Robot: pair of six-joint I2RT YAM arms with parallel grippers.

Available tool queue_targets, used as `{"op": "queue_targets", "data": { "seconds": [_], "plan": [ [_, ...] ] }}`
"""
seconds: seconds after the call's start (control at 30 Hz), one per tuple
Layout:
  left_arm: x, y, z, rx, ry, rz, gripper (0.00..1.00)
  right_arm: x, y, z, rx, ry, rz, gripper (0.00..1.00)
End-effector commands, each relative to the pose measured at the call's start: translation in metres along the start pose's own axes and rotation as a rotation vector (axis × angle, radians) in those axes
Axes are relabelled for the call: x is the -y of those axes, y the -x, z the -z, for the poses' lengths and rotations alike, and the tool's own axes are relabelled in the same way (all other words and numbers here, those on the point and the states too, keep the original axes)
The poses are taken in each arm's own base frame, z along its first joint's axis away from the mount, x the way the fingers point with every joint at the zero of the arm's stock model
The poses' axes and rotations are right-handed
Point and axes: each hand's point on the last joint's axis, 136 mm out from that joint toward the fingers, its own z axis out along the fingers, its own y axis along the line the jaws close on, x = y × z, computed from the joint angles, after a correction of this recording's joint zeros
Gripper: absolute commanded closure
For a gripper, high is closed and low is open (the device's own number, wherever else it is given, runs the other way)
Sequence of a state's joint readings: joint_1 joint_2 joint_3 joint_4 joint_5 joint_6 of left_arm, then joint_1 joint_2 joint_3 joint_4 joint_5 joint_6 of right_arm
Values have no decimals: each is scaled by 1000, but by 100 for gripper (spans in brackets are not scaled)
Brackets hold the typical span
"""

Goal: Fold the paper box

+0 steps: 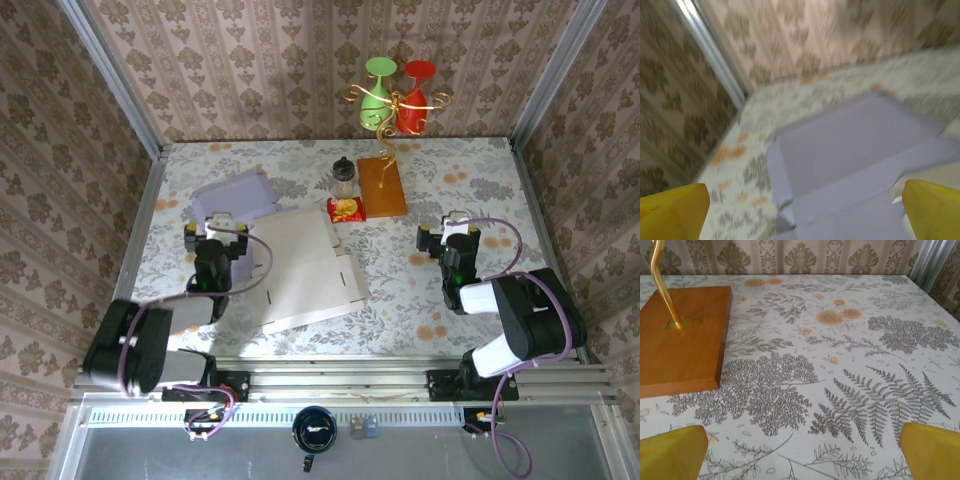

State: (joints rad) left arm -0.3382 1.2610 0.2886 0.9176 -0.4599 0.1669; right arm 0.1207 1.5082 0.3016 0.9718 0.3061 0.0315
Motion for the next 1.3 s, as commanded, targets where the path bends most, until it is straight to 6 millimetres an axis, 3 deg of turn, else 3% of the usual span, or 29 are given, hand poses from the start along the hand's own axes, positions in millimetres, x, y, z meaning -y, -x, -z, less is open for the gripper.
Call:
{"op": "queue_targets", "data": {
  "seconds": [0.0, 0.07, 0.17, 0.27, 0.33, 0.4, 0.43, 0.5, 0.57, 0.6, 0.67, 0.77, 0.9, 1.03, 1.27],
  "plan": [
    [-15, 37, 20, 6, 100, -53, 0, 8, 21, 4, 81, -43, -8, 0],
    [-22, 52, 30, 22, 124, -27, 0, 8, 21, 4, 86, -37, -8, 0],
    [-18, 70, 41, 56, 81, 26, 0, 6, 30, 9, 70, -20, 12, 0],
    [-16, 87, 44, 89, 52, 69, 0, 1, 69, 28, 88, 3, 46, 0],
    [-29, 95, 50, 33, 108, 167, 0, -1, 102, 45, 138, -21, 77, 0],
    [-18, 102, 59, -74, -29, 194, 0, -2, 140, 66, 177, -43, 60, 0],
    [-14, 106, 63, -112, -85, 231, 0, 3, 159, 77, 174, -72, -19, 0],
    [-35, 98, 65, -162, -19, 481, 0, 18, 173, 93, 60, -95, -298, 0],
    [-19, 98, 56, -201, -223, 705, 0, 28, 156, 114, -133, -131, -592, 0],
    [-14, 94, 52, -251, -278, 768, 0, 21, 153, 115, -180, -70, -655, 0],
    [2, 70, 52, -456, -293, 810, 0, -23, 155, 117, -267, 189, -706, 0],
    [33, 31, 74, -731, -311, 726, 2, -64, 124, 136, -471, 210, -631, 7],
    [63, -10, 118, -978, -362, 771, 27, -132, 81, 151, -694, 358, -527, 20],
    [71, -37, 145, -1075, -351, 801, 41, -184, 38, 145, -848, 487, -481, 27],
    [73, -80, 140, -1184, -314, 900, 61, -213, -1, 118, -941, 568, -427, 29]
  ]
}}
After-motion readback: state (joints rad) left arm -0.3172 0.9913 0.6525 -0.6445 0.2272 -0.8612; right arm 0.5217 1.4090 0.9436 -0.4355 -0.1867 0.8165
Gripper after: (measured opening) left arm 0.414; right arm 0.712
